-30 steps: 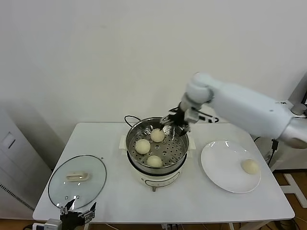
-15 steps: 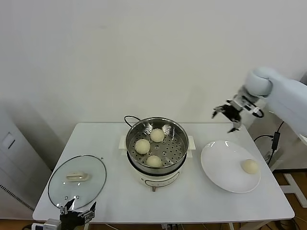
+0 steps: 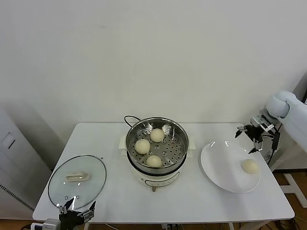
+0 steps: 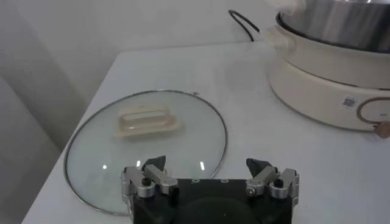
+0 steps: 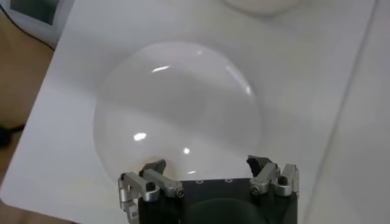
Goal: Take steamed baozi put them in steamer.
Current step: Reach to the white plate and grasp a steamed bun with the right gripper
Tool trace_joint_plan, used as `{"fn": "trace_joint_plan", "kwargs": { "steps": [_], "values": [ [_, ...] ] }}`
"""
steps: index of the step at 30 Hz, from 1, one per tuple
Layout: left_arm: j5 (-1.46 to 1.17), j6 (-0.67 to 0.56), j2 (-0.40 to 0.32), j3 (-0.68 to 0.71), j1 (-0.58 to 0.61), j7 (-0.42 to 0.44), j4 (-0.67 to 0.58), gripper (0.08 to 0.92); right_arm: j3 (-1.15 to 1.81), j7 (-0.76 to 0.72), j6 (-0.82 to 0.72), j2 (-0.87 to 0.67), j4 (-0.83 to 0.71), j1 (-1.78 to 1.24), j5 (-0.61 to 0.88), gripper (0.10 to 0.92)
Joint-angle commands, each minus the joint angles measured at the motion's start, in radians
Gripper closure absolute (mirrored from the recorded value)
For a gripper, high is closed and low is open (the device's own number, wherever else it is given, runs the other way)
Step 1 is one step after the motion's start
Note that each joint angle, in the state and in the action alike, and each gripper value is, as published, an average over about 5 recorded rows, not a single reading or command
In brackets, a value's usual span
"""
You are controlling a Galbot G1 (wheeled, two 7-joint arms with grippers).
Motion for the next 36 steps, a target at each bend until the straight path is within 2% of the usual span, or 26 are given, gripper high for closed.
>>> {"fn": "trace_joint_plan", "kwargs": {
  "steps": [1,28,31,36],
  "values": [
    [0.0,-0.001,-0.001,-0.001,0.001,0.0,0.003,0.177,0.164,0.016,-0.004,0.014,-0.129,-0.174,-0.117,0.203],
    [0.0,-0.01,-0.004,0.003,0.0,0.0,0.027,0.177,0.307,0.07,0.015,0.137,-0.283,-0.252,-0.305,0.206],
    [0.0,-0.011,-0.004,0.003,0.0,0.0,0.028,0.177,0.31,0.058,0.013,0.139,-0.281,-0.253,-0.316,0.248],
    [0.0,-0.011,-0.001,0.002,0.0,0.0,0.03,0.177,0.319,0.053,0.011,0.138,-0.275,-0.261,-0.32,0.388]
  ]
}}
